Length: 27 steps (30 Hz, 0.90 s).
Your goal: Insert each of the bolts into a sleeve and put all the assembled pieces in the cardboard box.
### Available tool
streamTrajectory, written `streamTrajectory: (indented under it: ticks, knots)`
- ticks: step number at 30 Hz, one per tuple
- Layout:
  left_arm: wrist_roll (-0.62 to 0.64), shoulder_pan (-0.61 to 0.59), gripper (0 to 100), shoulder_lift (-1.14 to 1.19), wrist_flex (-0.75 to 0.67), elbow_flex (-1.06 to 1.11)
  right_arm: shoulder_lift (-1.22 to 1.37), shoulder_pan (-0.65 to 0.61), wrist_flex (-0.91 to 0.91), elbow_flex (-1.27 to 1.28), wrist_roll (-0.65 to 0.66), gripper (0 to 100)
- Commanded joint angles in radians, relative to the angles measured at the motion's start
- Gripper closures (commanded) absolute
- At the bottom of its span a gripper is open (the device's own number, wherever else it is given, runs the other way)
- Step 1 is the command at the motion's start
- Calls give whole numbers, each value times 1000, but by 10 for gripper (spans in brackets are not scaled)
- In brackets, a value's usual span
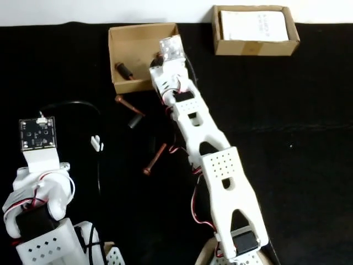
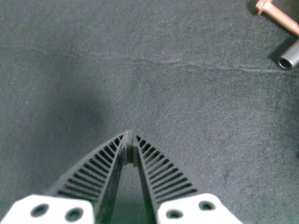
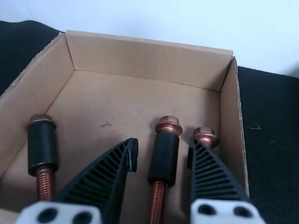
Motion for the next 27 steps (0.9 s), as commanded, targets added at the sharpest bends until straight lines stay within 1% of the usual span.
streamTrajectory:
  ticks: [1, 4, 12, 15, 18, 23, 27]
  knots:
    - [-2, -10, 954, -2, -8, -5, -53, 8, 39, -61, 8, 841]
    - [2, -12, 905, 2, -6, -10, -142, 8, 194, -61, 5, 841]
    - [3, -10, 899, 7, 2, -51, -467, 12, 750, -61, 3, 842]
    - [3, -5, 899, 64, 68, -54, -539, 12, 935, -54, 3, 842]
    - [2, -12, 899, 206, 91, -94, -573, 8, 1118, -61, -6, 842]
    - [2, -5, 901, 544, 155, -243, -627, 4, 1359, -61, -161, 842]
    - [2, -5, 902, 779, 218, -338, -662, -42, 1541, -61, -229, 842]
